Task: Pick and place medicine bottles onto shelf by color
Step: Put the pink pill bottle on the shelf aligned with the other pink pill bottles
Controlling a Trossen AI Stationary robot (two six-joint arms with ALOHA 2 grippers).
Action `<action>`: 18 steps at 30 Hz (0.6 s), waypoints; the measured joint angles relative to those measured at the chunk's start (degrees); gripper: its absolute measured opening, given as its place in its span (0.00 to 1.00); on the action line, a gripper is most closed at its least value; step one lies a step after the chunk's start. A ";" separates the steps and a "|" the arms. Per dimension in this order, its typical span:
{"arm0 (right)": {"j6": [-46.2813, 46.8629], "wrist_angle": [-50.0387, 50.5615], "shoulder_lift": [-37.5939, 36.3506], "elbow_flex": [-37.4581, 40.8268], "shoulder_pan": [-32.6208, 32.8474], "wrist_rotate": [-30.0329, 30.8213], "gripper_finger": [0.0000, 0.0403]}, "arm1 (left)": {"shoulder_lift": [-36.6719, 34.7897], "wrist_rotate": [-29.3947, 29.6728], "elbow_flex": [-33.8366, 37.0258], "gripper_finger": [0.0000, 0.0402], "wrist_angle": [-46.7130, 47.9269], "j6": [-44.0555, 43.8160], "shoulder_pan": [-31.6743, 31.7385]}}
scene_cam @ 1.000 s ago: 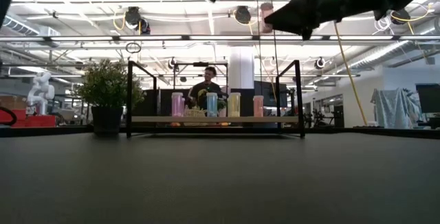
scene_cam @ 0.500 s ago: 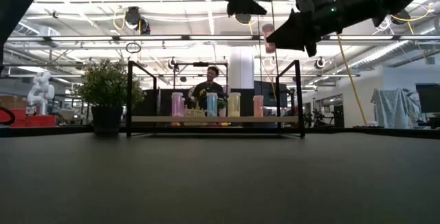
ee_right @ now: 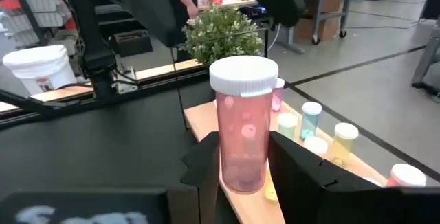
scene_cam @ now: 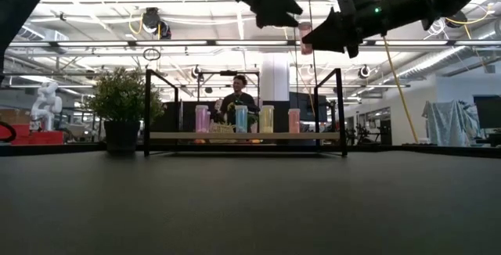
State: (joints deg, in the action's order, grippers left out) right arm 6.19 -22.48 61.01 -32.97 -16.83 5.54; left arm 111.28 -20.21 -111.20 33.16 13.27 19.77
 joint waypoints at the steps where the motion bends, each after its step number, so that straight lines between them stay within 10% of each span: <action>1: -0.03 0.00 0.00 0.00 -0.11 -0.64 0.28 | 0.07 -0.60 0.00 0.64 -0.51 1.05 -0.11; 18: 0.17 0.02 0.00 -0.02 -0.44 -1.33 0.28 | 2.90 -1.05 -0.02 0.64 -4.37 3.19 -0.74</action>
State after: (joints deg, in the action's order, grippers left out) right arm 6.36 -22.46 61.01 -32.99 -17.28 4.21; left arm 114.19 -21.25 -111.22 28.79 16.47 19.03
